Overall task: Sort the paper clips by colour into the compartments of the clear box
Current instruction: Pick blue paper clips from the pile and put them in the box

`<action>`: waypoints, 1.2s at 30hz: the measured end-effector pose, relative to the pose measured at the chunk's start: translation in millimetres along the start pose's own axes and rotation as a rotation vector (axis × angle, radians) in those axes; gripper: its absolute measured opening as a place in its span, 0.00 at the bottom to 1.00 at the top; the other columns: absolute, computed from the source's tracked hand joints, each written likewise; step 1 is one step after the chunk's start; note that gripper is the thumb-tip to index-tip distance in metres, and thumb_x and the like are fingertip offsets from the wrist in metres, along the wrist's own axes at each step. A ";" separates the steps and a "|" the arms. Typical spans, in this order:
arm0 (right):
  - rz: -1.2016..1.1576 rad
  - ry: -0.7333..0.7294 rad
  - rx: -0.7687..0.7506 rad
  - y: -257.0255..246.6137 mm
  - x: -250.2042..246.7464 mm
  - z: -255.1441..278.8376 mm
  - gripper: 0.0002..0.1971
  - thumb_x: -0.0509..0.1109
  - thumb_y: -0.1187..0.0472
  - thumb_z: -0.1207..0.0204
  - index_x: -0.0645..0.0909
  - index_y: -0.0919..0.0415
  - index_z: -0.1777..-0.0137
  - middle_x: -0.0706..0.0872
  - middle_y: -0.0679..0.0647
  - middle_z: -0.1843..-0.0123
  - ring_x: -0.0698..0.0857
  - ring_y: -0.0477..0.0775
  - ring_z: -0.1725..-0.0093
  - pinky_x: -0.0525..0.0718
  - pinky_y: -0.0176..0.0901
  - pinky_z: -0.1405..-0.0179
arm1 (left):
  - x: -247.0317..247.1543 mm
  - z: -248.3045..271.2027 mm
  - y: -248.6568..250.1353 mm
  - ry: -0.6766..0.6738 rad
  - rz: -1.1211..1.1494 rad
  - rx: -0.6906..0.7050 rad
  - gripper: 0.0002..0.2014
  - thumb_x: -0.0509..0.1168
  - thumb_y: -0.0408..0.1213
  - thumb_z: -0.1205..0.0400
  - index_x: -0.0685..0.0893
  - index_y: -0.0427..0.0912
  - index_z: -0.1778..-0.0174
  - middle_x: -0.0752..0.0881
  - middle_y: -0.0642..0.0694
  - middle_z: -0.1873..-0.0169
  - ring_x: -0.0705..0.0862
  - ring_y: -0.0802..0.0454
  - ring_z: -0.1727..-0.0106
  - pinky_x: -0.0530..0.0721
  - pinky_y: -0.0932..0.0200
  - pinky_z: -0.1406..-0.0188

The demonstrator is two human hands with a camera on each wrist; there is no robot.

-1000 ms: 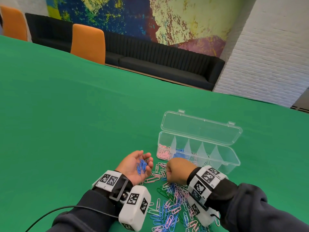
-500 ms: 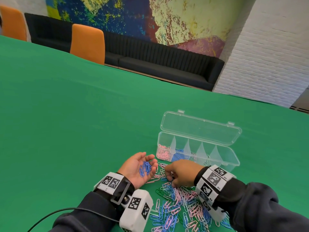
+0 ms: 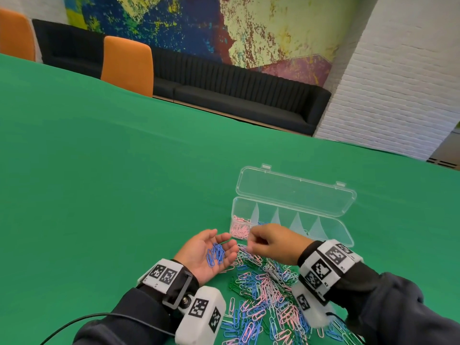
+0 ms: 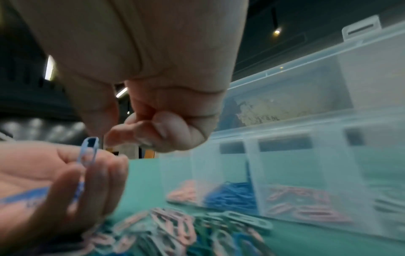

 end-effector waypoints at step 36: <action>-0.167 0.168 -0.073 -27.5 -4.6 -15.8 0.13 0.70 0.66 0.26 0.74 0.47 0.64 0.76 0.44 0.70 0.73 0.40 0.71 0.73 0.32 0.66 | -6.4 -4.9 11.5 -0.005 0.117 -0.054 0.16 0.50 0.39 0.14 0.73 0.37 0.65 0.77 0.42 0.78 0.74 0.54 0.88 0.67 0.73 0.94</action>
Point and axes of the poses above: each hand's wrist, its own z-axis away from the middle knuckle, its own x-axis out of the palm, y = z × x, the point moved 3 cm from there along -z, towards the middle knuckle
